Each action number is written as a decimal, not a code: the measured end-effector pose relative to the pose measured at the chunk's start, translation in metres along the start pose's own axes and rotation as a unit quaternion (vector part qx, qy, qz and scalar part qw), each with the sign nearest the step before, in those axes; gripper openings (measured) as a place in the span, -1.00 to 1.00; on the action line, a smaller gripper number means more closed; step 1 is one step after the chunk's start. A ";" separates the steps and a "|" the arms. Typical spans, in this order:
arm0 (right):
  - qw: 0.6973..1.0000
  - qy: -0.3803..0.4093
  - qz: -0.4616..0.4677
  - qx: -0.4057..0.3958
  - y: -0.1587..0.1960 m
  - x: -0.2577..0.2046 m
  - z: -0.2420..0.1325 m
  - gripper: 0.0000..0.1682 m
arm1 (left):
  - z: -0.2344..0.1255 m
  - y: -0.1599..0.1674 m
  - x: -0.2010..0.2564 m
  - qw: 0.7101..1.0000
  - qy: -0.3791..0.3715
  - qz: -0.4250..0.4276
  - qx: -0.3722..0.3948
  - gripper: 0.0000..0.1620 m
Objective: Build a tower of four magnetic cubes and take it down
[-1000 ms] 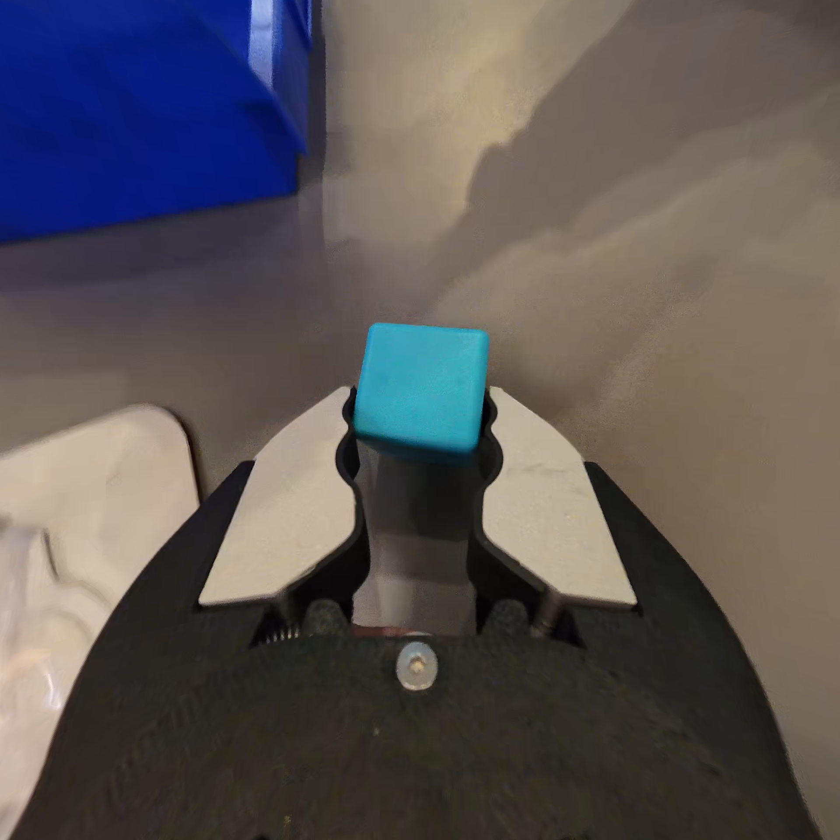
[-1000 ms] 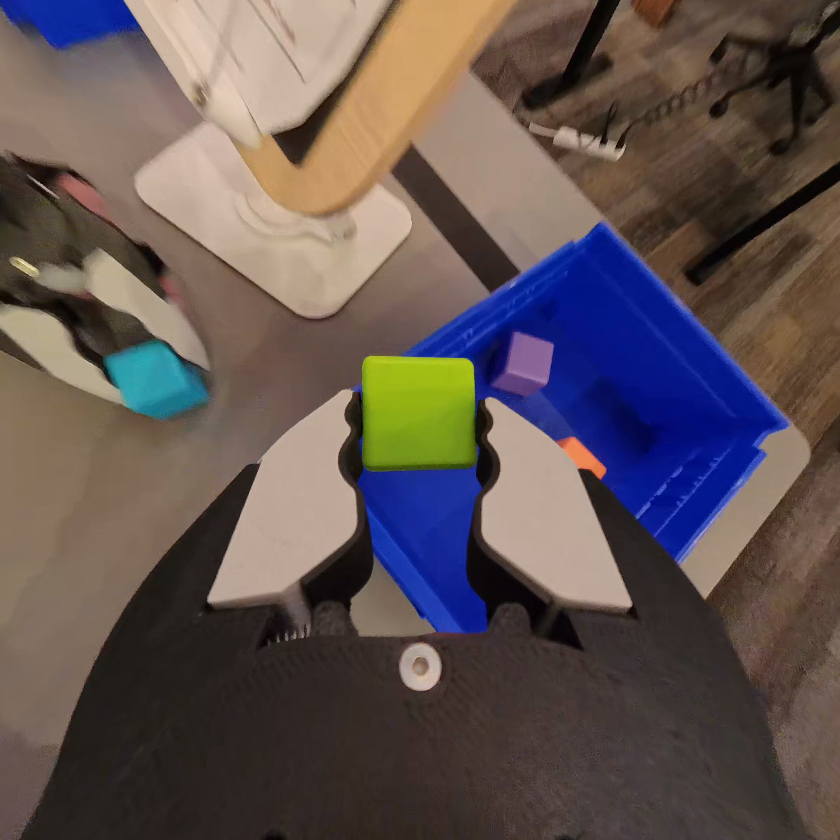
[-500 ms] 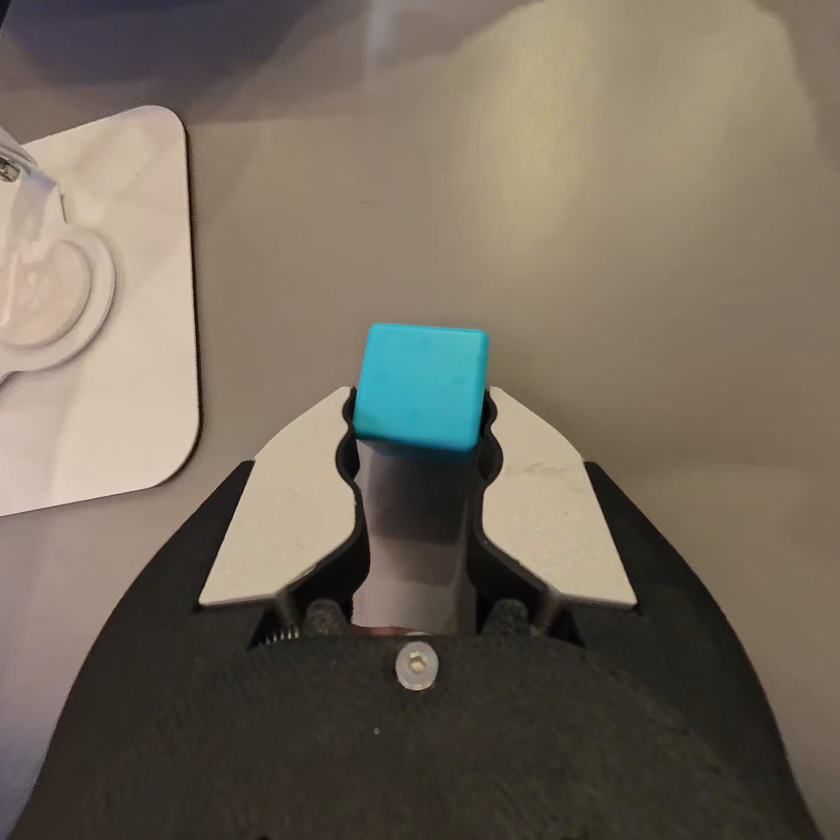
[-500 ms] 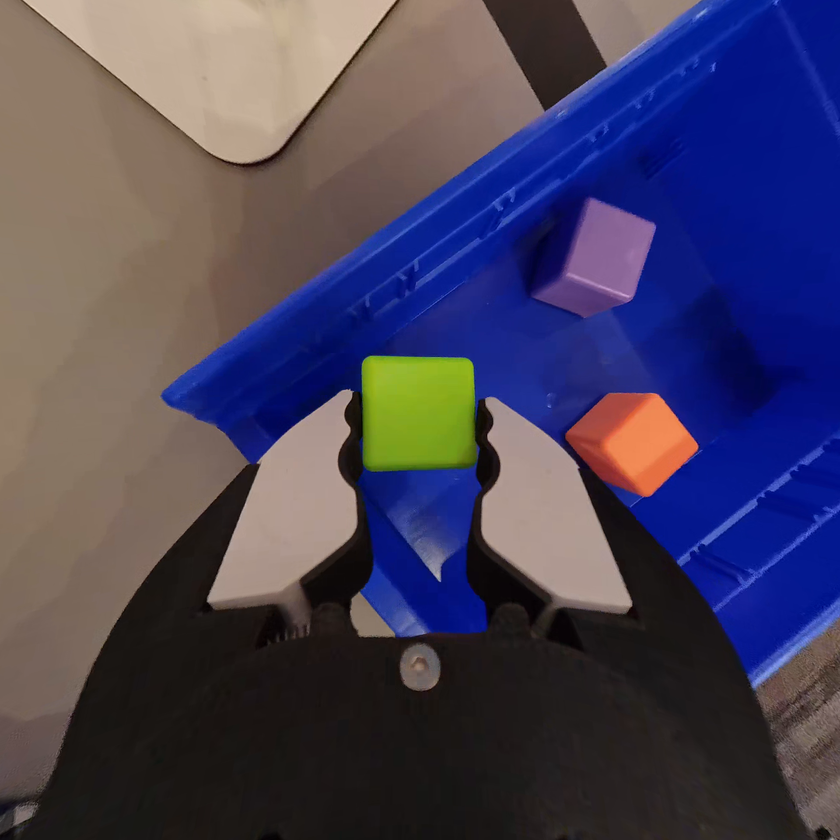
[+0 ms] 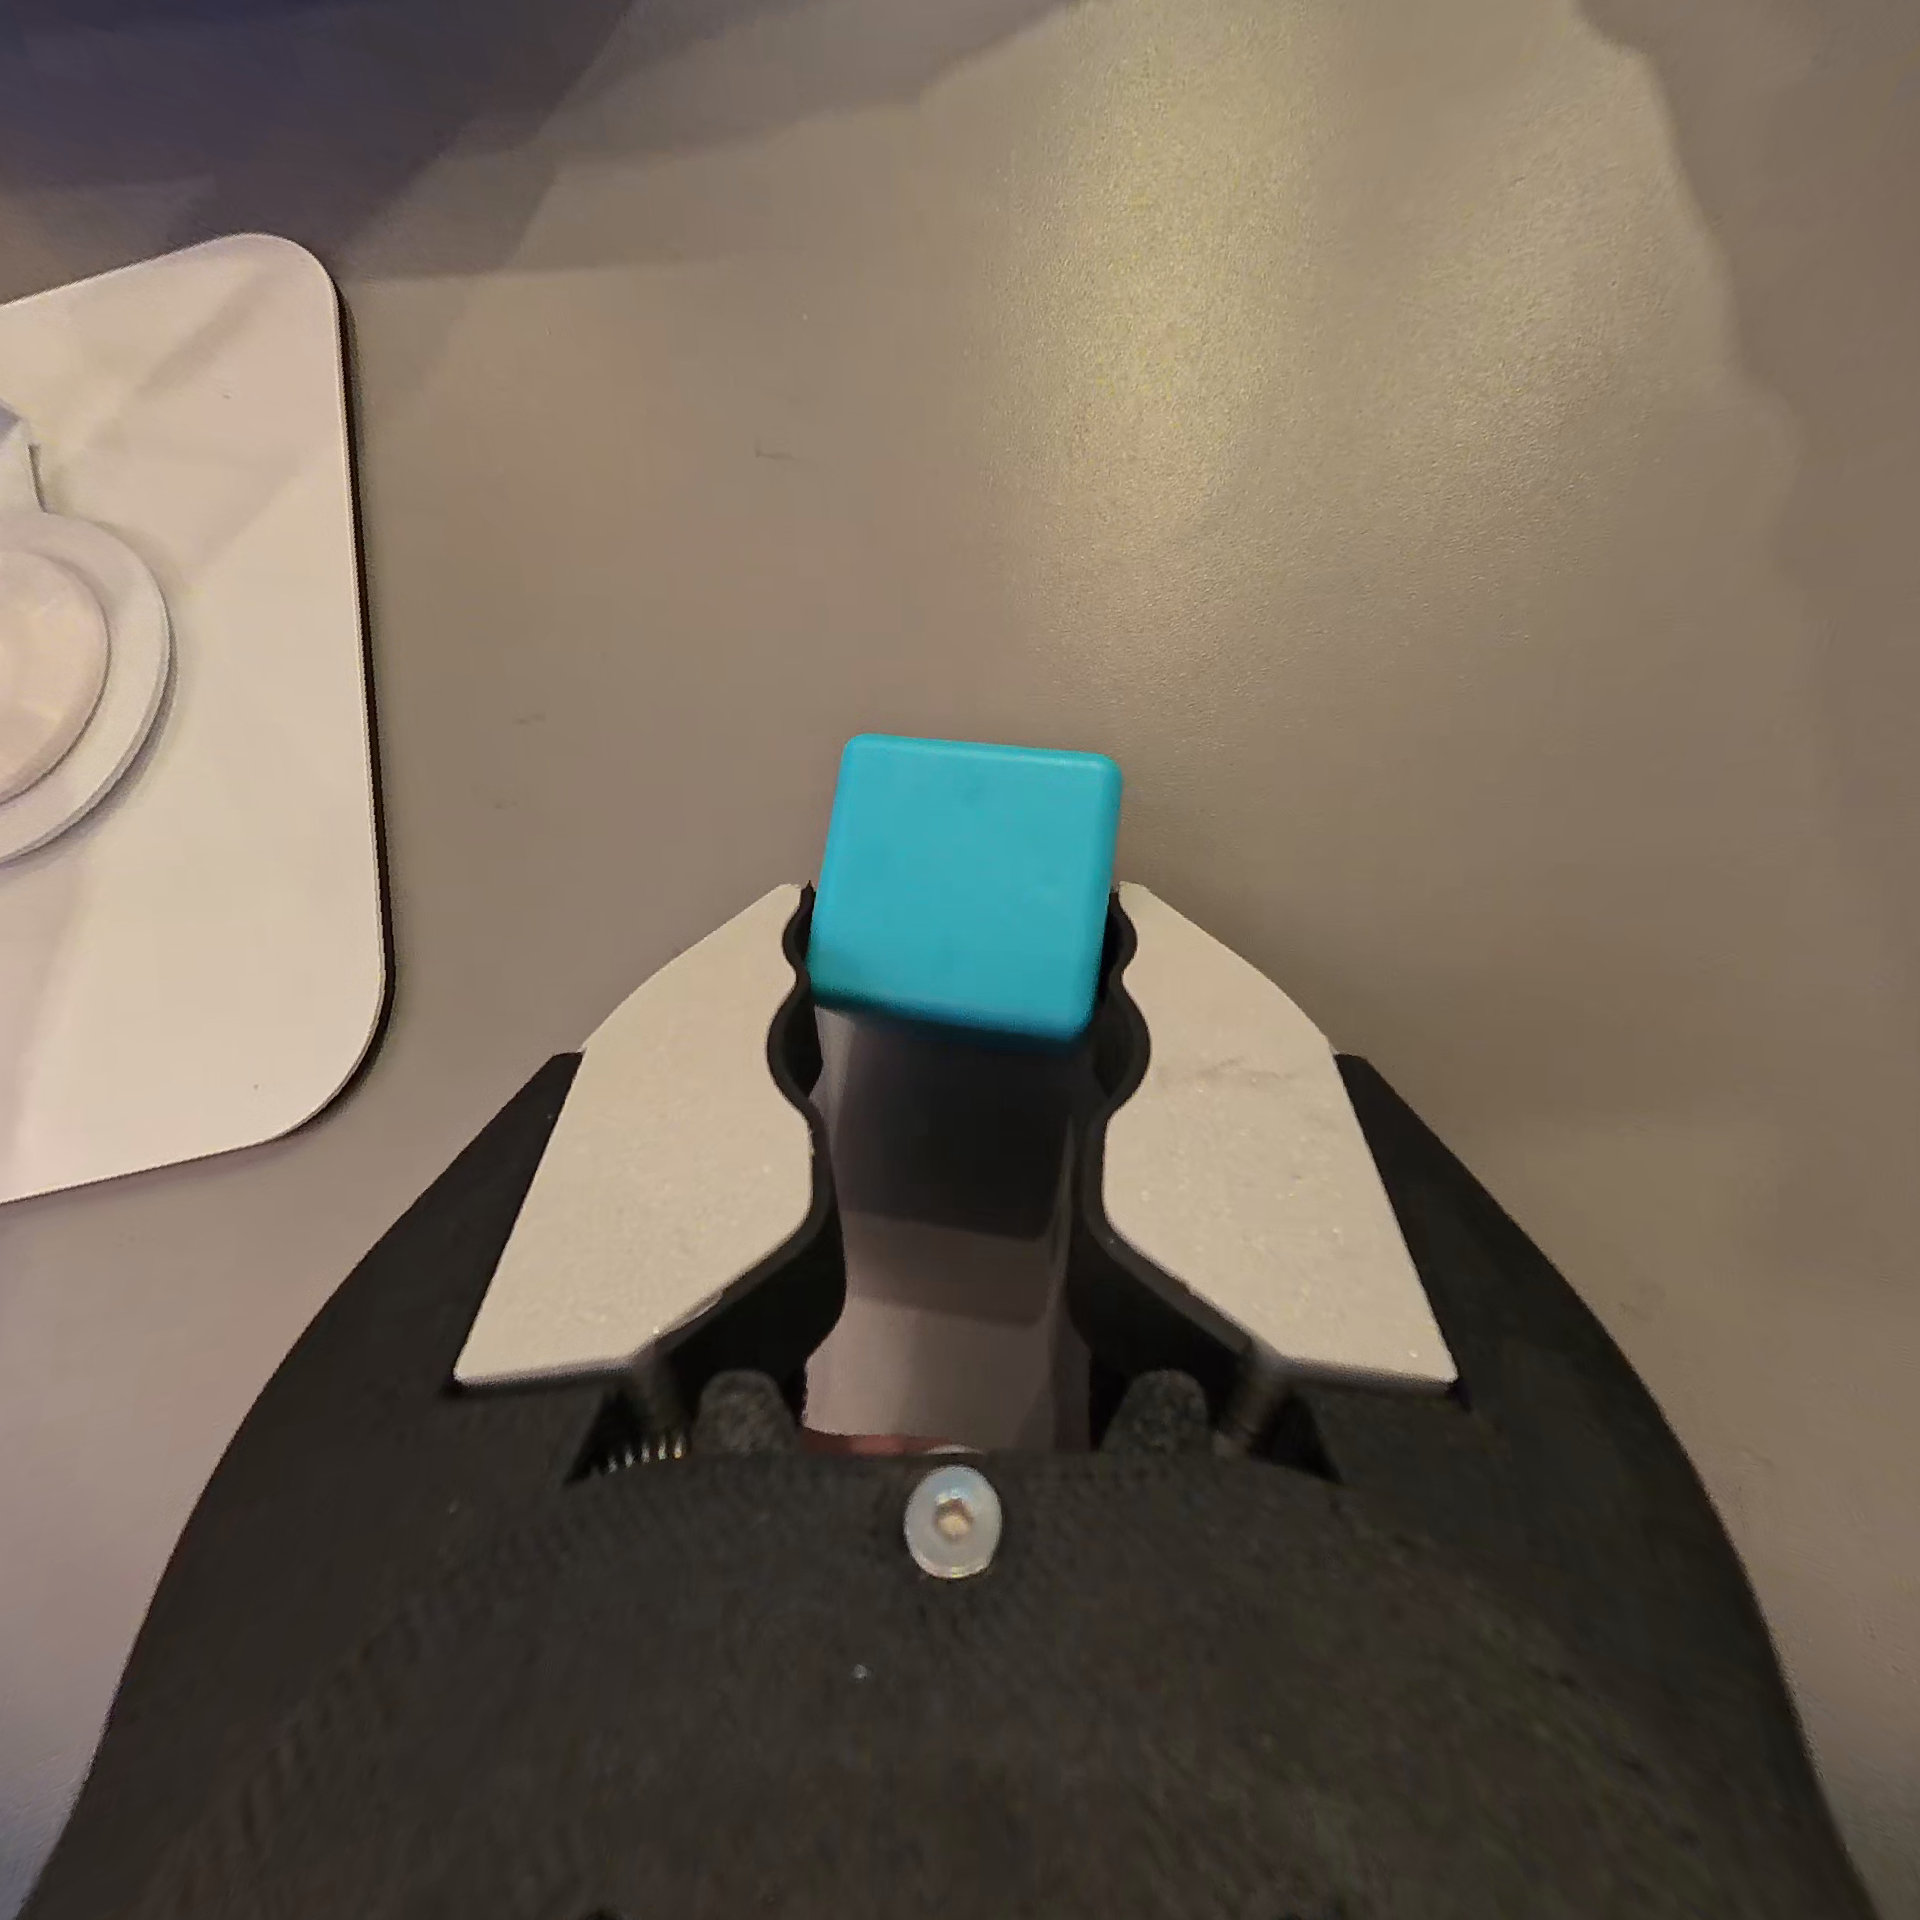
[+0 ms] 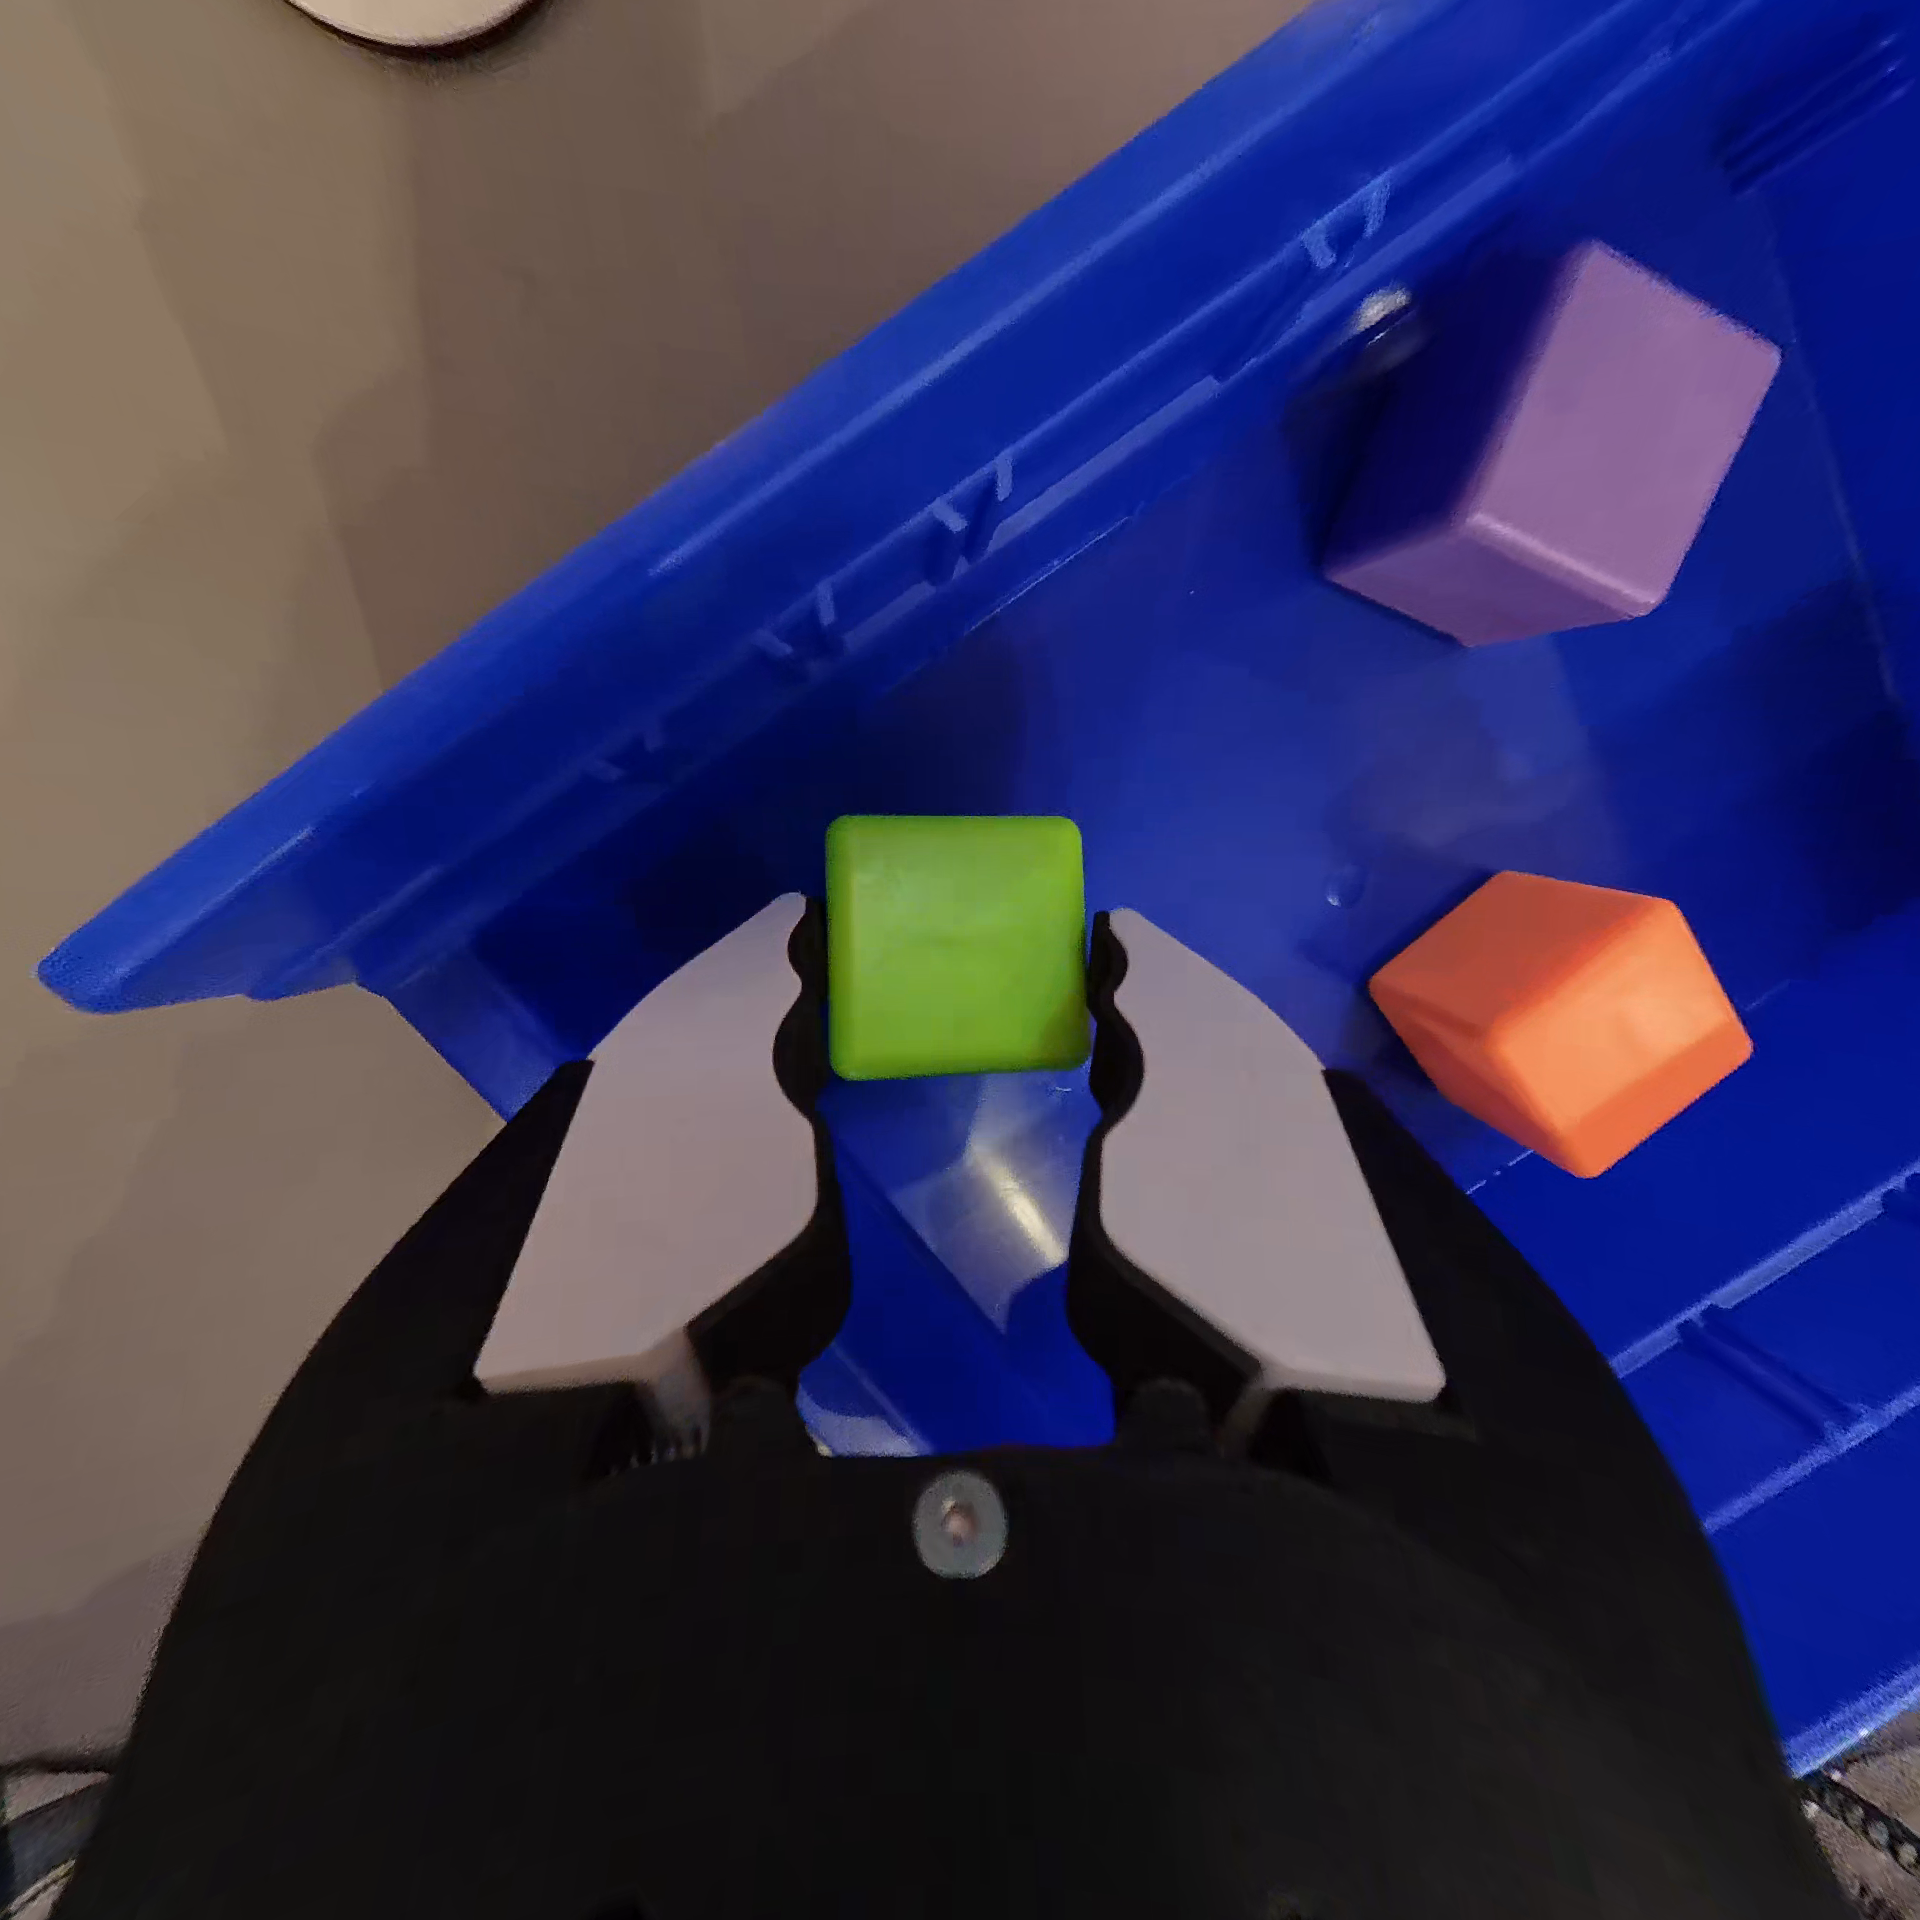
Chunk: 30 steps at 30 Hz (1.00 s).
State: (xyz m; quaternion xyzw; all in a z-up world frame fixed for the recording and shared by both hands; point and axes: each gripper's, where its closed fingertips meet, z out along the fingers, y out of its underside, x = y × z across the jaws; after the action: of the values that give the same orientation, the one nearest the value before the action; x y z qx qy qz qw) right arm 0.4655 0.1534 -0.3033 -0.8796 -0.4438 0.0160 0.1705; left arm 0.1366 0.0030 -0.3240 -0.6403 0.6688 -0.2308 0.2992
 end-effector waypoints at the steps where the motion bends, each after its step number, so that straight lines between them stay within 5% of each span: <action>1: 1.000 0.001 -0.001 -0.001 0.000 0.000 0.000 -0.42 | 0.000 0.000 0.000 1.000 -0.001 0.000 0.000 -0.38; 10: 0.999 0.025 0.010 0.017 -0.005 0.005 -0.018 -0.21 | 0.000 0.000 0.000 1.000 0.001 -0.001 0.006 -0.38; 20: 0.982 0.135 0.024 0.129 -0.028 0.016 -0.117 -0.32 | 0.001 -0.001 0.000 1.000 0.003 -0.003 0.008 -0.38; 25: 0.965 0.106 -0.047 0.236 -0.070 -0.040 -0.167 -0.39 | 0.001 -0.002 -0.001 1.000 0.002 -0.005 0.010 -0.38; 30: 0.948 0.028 -0.171 0.268 -0.113 -0.133 -0.165 -0.33 | 0.003 -0.003 -0.002 1.000 -0.001 -0.009 0.011 -0.38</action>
State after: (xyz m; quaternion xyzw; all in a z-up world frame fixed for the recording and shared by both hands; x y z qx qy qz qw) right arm 0.3267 0.0633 -0.1287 -0.7127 -0.5618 0.0806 0.4123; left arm 0.1412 0.0046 -0.3237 -0.6429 0.6602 -0.2400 0.3053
